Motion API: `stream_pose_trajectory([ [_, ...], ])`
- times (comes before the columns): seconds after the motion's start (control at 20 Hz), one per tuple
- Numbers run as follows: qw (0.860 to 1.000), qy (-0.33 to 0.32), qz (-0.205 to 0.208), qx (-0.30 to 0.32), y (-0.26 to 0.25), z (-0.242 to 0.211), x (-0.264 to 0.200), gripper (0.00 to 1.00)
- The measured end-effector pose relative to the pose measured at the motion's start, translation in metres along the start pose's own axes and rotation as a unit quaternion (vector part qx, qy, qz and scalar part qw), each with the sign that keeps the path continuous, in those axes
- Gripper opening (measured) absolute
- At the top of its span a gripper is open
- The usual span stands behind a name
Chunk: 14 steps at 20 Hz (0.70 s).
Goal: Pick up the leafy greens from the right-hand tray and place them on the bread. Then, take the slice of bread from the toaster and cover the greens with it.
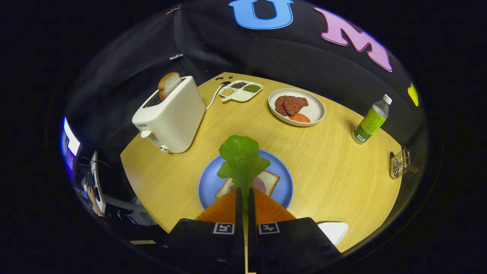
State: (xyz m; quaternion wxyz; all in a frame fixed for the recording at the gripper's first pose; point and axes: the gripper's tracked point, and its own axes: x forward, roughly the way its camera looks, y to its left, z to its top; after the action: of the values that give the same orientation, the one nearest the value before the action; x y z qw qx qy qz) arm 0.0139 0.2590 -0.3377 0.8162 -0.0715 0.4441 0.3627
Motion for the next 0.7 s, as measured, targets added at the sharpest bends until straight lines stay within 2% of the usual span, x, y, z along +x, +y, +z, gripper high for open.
stream_pose_trajectory([
  [0.05, 1.000, 0.000, -0.005, 0.001, -0.002, 0.001, 0.002, 0.12],
  [0.25, 1.000, -0.008, -0.015, 0.009, -0.009, 0.006, 0.004, 0.70],
  [0.55, 1.000, -0.012, -0.016, 0.011, -0.012, 0.009, -0.005, 0.71],
  [0.7, 0.999, -0.036, -0.018, 0.004, -0.005, 0.024, -0.019, 0.71],
])
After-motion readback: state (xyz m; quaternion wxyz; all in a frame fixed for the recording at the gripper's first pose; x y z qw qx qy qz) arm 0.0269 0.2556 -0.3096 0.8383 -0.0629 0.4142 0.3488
